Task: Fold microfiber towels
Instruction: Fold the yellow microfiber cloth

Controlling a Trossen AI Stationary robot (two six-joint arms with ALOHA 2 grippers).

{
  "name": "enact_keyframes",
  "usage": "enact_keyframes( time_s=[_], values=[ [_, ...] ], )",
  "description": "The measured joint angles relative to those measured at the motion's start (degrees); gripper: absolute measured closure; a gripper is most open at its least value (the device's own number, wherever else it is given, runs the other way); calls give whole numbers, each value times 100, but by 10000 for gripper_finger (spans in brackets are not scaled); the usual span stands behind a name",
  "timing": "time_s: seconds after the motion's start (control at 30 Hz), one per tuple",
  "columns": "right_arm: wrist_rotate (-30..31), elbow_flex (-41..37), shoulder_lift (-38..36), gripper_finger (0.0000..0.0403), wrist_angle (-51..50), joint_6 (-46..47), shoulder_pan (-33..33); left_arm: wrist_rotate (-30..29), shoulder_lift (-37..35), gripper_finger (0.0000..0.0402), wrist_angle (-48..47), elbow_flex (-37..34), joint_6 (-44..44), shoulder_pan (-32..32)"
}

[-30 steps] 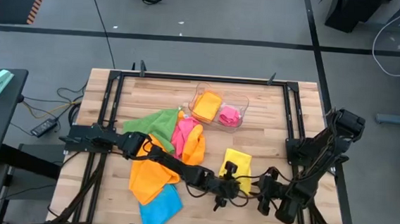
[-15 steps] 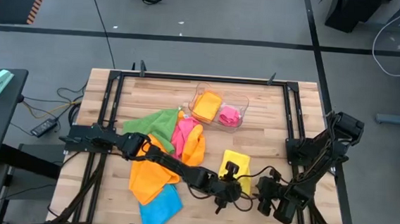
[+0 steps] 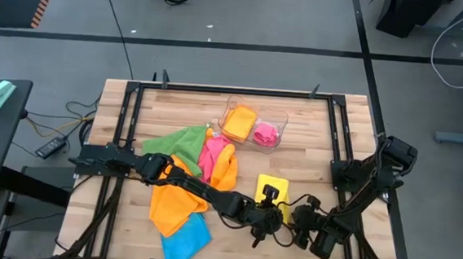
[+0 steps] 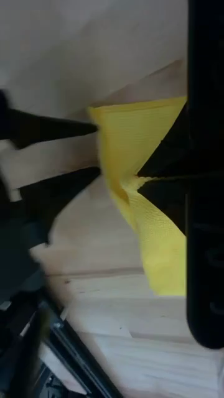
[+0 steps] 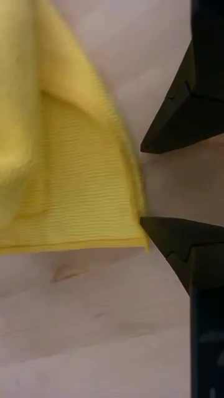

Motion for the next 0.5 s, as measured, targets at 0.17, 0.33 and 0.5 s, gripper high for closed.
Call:
enact_keyframes(
  time_s=[0.17,0.33,0.5],
  values=[
    [435,-22,35,215,150,-392,-239,0,-2,393,-178,101,-29,-4],
    [792,-20,32,215,464,-782,-511,-2,-2,389,-180,183,-44,0],
    [806,-20,28,215,700,-1063,-624,0,-2,386,-238,183,-48,0]
  ],
)
